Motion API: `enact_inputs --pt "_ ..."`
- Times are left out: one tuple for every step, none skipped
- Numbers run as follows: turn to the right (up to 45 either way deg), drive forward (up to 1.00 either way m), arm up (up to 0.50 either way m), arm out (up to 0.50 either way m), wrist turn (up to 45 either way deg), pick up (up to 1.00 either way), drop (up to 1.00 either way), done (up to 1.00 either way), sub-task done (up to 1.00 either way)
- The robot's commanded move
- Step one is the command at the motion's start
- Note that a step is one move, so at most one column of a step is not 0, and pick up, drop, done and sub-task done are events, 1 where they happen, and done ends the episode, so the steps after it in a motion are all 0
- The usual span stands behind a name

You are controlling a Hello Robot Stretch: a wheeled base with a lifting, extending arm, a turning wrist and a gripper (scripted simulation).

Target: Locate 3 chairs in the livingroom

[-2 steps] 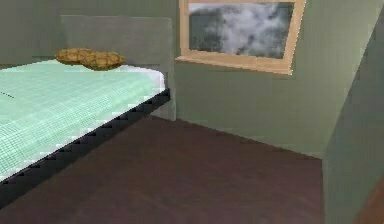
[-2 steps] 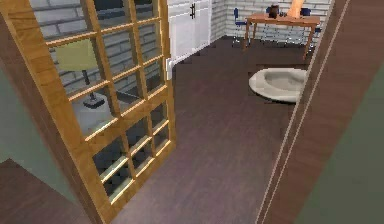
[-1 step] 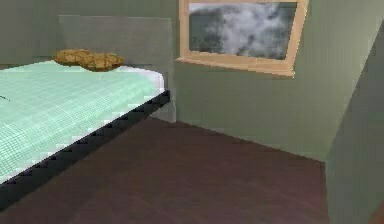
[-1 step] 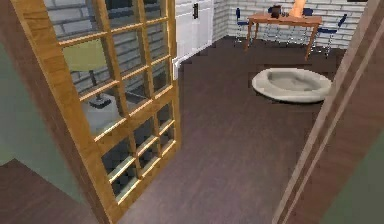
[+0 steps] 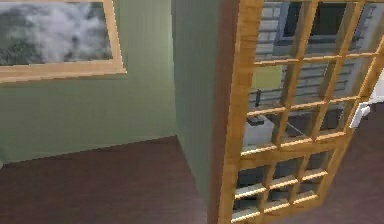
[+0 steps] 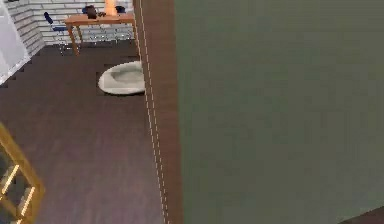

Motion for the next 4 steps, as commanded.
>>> enact_inputs --pt "27.0 0.0 0.0 0.0 0.0 0.0 0.0 0.0 0.0" --pt "0.0 0.55 0.0 0.0 0.0 0.0 0.0 0.0 0.0" --pt "39.0 0.0 0.0 0.0 0.0 0.0 0.0 0.0 0.0" --pt "0.0 0.15 0.0 0.0 0.0 0.0 0.0 0.0 0.0"
